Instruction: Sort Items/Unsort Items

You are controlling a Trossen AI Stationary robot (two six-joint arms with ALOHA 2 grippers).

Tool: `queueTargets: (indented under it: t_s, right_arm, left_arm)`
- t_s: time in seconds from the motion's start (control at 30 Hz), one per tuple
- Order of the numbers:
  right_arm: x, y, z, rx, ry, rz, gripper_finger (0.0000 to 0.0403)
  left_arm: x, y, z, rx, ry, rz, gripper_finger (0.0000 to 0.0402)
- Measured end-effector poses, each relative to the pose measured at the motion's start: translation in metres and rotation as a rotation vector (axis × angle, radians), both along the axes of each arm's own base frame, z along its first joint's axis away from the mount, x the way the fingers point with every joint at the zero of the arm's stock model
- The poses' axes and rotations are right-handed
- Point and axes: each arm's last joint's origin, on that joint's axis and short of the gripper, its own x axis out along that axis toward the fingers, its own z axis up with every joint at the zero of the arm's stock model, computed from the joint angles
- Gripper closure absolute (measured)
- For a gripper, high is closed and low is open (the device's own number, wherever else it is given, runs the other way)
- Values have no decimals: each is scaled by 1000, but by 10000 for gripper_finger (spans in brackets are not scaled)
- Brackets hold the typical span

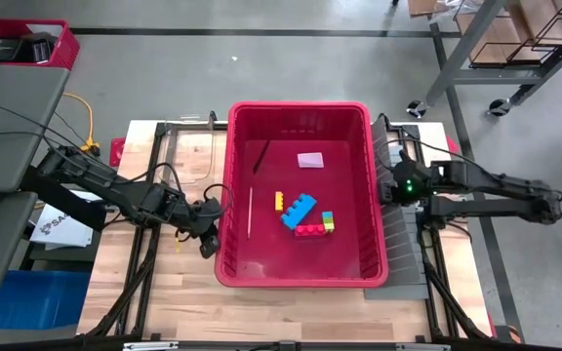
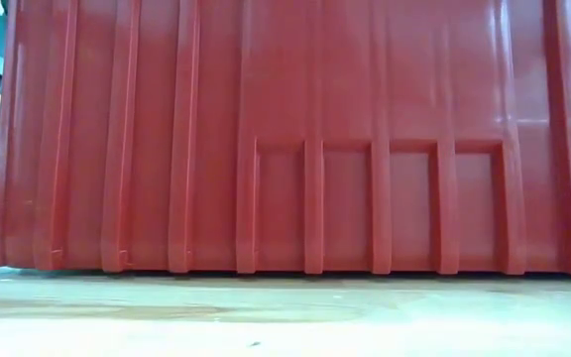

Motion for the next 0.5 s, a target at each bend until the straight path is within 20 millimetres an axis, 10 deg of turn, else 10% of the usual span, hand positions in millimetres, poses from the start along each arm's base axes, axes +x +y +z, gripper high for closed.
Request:
queueTargets:
  t_s: [0.5]
  right_arm:
    - [-29, 5, 61, -122, 127, 58, 290]
  left_arm:
    - [0, -1, 1, -18, 4, -65, 401]
